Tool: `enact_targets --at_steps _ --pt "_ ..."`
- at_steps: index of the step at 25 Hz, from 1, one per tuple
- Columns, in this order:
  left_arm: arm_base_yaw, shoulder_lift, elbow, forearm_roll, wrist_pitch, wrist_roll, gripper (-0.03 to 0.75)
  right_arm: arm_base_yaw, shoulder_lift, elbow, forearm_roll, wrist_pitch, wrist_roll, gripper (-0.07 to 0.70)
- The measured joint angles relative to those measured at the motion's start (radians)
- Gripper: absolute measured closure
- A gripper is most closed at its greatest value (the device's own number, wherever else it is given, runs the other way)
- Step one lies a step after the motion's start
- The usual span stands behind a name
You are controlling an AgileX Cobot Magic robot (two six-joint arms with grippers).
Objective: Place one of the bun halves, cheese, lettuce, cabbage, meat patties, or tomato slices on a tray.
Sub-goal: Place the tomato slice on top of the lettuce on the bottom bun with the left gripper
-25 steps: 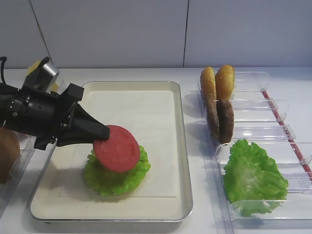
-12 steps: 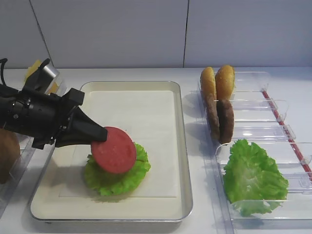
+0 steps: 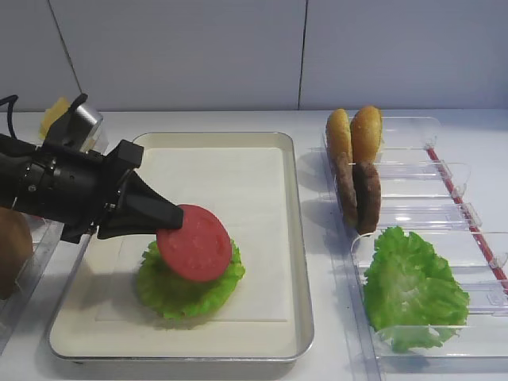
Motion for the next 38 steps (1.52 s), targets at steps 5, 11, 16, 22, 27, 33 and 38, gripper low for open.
enact_targets --at_steps 5,11,16,22,27,33,38 --pt "-0.002 0.0 0.0 0.001 -0.011 0.0 0.657 0.0 0.0 0.0 0.0 0.0 0.0 0.239" --pt "-0.002 0.0 0.0 0.001 -0.015 0.0 0.657 0.0 0.0 0.0 0.0 0.0 0.0 0.239" --pt "-0.002 0.009 0.0 0.002 -0.024 0.0 0.657 0.0 0.0 0.0 0.0 0.0 0.0 0.239" --pt "-0.002 0.052 0.0 0.002 -0.02 0.0 0.657 0.0 0.0 0.0 0.0 0.0 0.0 0.239" --pt "-0.002 0.052 0.0 0.002 -0.018 0.017 0.657 0.0 0.0 0.0 0.0 0.0 0.0 0.239" --pt "-0.002 0.052 0.0 0.004 -0.02 0.03 0.652 0.0 0.0 0.0 0.0 0.0 0.004 0.239" --pt "-0.002 0.052 0.0 0.004 -0.022 0.045 0.496 0.0 0.0 0.0 0.0 0.0 0.004 0.239"
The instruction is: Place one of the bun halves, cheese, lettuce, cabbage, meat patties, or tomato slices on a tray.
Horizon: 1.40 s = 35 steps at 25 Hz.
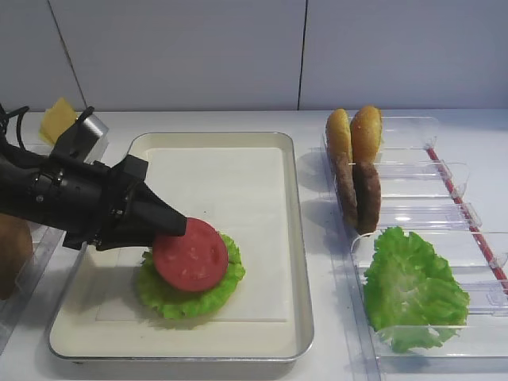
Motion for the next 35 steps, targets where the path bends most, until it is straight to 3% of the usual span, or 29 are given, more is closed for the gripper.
enact_targets --at_steps 5,8,18,35 --pt "0.0 0.0 0.0 0.0 0.0 0.01 0.195 0.0 0.0 0.0 0.0 0.0 0.0 0.239" --pt "0.0 0.0 0.0 0.0 0.0 0.022 0.131 0.0 0.0 0.0 0.0 0.0 0.0 0.239" --pt "0.0 0.0 -0.036 0.055 0.0 0.021 0.111 0.0 0.0 0.0 0.0 0.0 0.0 0.239" --pt "0.0 -0.002 -0.283 0.407 0.032 -0.233 0.111 0.0 0.0 0.0 0.0 0.0 0.0 0.239"
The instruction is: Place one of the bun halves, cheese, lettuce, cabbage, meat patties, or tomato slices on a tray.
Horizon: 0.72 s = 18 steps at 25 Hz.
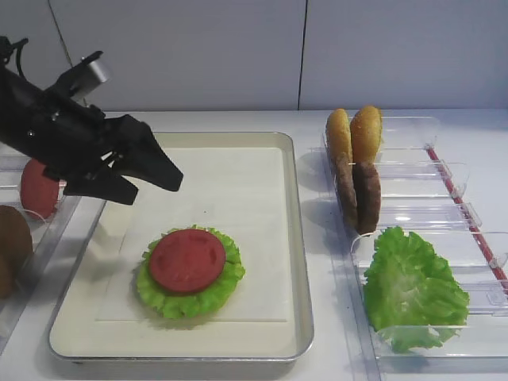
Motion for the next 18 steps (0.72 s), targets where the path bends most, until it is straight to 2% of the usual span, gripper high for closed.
enact_targets --at_steps 5,10,15,18 --pt "0.0 -0.057 -0.108 0.162 -0.002 -0.12 0.111 0.0 0.0 0.0 0.0 0.0 0.0 0.239" --pt "0.0 -0.146 -0.209 0.425 0.003 -0.307 0.111 0.0 0.0 0.0 0.0 0.0 0.0 0.239" --pt "0.0 -0.254 -0.219 0.705 0.005 -0.47 0.112 0.0 0.0 0.0 0.0 0.0 -0.002 0.239" --pt "0.0 -0.318 -0.219 0.765 0.013 -0.501 0.113 0.0 0.0 0.0 0.0 0.0 -0.002 0.239"
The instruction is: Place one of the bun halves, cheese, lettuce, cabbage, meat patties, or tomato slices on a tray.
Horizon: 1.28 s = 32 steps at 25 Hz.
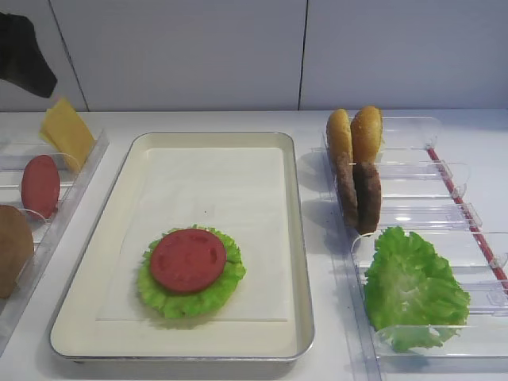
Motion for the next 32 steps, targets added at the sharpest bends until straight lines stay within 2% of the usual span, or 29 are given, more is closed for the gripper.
enact_targets --at_steps 4,7,16,22,25,32 --pt "0.0 -0.086 0.002 0.007 0.03 -0.024 0.12 0.0 0.0 0.0 0.0 0.0 0.0 0.239" --pt "0.0 -0.163 0.05 0.013 0.035 -0.038 0.126 0.0 0.0 0.0 0.0 0.0 -0.002 0.239" --pt "0.0 -0.482 0.334 0.09 0.026 -0.109 0.138 0.0 0.0 0.0 0.0 0.0 -0.002 0.239" --pt "0.0 -0.729 0.475 0.136 0.026 -0.153 0.138 0.0 0.0 0.0 0.0 0.0 -0.002 0.239" --pt "0.0 -0.833 0.516 0.136 0.049 -0.162 0.138 0.0 0.0 0.0 0.0 0.0 -0.002 0.239" --pt "0.0 -1.036 0.624 0.14 0.141 -0.167 0.141 0.003 0.0 0.0 0.0 0.0 -0.002 0.239"
